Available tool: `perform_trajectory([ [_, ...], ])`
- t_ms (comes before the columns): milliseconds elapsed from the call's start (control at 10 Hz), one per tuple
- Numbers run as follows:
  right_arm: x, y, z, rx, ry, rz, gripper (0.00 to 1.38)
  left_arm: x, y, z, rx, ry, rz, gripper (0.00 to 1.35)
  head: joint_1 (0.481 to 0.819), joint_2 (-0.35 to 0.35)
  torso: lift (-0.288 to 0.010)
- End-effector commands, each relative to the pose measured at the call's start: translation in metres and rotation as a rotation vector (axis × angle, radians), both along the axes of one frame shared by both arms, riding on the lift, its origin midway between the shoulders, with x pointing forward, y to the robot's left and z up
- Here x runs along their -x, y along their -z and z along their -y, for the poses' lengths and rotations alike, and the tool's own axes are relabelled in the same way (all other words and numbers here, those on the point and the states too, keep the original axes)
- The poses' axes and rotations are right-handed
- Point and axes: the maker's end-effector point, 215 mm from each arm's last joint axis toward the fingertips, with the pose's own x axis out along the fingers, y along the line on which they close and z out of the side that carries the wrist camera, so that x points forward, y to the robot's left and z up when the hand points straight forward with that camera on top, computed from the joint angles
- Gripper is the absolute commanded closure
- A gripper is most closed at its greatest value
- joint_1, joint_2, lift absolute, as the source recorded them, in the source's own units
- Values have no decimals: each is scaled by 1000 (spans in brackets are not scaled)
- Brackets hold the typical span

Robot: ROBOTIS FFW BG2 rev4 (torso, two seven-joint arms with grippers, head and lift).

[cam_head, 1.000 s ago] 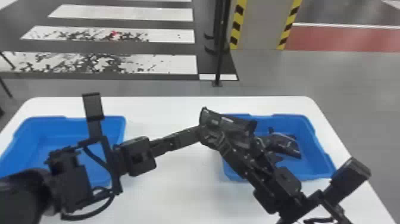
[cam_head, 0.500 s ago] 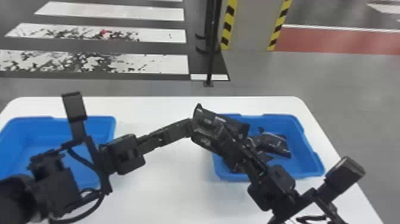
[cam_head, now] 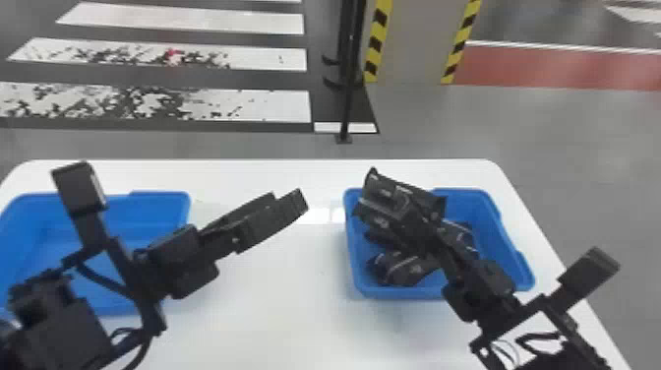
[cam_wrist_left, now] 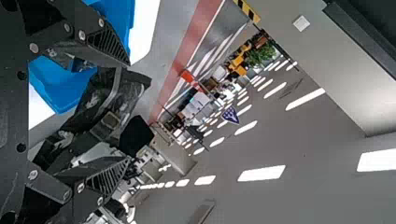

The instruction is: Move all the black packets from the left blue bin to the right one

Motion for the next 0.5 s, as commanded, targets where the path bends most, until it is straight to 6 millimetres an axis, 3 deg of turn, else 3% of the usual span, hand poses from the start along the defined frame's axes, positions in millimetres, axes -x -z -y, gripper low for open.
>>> perform_trajectory([
  [0,-22,26,35,38,51,-33,1276,17,-5,-7,-5,-21,22,127,695,-129,-154],
  [200,-49,63,62,83,84,-89,1276,43,5,-20,-16,-62,-8,128,695,-177,-154],
  [400,-64,90,115,168,180,-133,1214,54,-1,-30,-11,-128,23,128,695,-194,-154],
])
